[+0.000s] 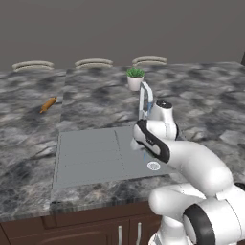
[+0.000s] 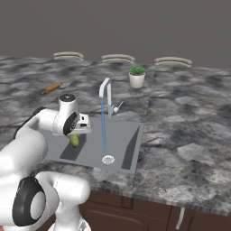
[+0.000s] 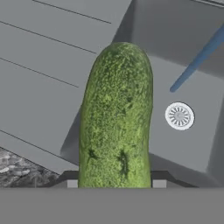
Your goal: Turn on the sink faucet. Then move the cucumber from the counter to the sink. Turn off the sink. Move the vegetable from the sink to the pot next to the stove. Finally move the pot to the front center burner.
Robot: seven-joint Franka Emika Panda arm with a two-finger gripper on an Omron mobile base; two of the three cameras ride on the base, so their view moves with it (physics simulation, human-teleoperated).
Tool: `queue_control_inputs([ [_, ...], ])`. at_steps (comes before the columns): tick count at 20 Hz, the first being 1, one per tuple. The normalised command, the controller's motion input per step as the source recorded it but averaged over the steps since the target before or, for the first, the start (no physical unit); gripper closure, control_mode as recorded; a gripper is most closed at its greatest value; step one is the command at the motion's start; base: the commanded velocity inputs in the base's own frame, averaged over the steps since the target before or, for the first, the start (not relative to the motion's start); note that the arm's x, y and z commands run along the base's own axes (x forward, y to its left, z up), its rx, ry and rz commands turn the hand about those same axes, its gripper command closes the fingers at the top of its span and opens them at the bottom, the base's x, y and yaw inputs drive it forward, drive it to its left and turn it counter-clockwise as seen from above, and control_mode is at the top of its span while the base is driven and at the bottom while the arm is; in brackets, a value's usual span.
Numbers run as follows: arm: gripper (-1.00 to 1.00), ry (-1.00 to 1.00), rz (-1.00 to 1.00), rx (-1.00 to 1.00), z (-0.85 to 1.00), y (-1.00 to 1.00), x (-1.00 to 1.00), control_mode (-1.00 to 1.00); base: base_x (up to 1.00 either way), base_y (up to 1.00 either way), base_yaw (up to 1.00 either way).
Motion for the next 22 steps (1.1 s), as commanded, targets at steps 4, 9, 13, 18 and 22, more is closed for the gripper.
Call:
queue_control_inputs([
  [4, 1.0, 0.0, 0.0, 0.04, -0.07, -0.61, 0.42, -1.0, 0.0, 0.0, 0.0],
  [9, 1.0, 0.0, 0.0, 0.0, -0.22, -0.33, 0.5, -1.0, 0.0, 0.0, 0.0],
  [13, 1.0, 0.0, 0.0, 0.0, -0.27, -0.27, 0.39, -1.0, 0.0, 0.0, 0.0],
  [18, 1.0, 0.0, 0.0, 0.0, -0.28, -0.21, 0.28, -1.0, 0.0, 0.0, 0.0],
  [22, 1.0, 0.0, 0.0, 0.0, -0.25, -0.01, 0.32, -1.0, 0.0, 0.0, 0.0],
])
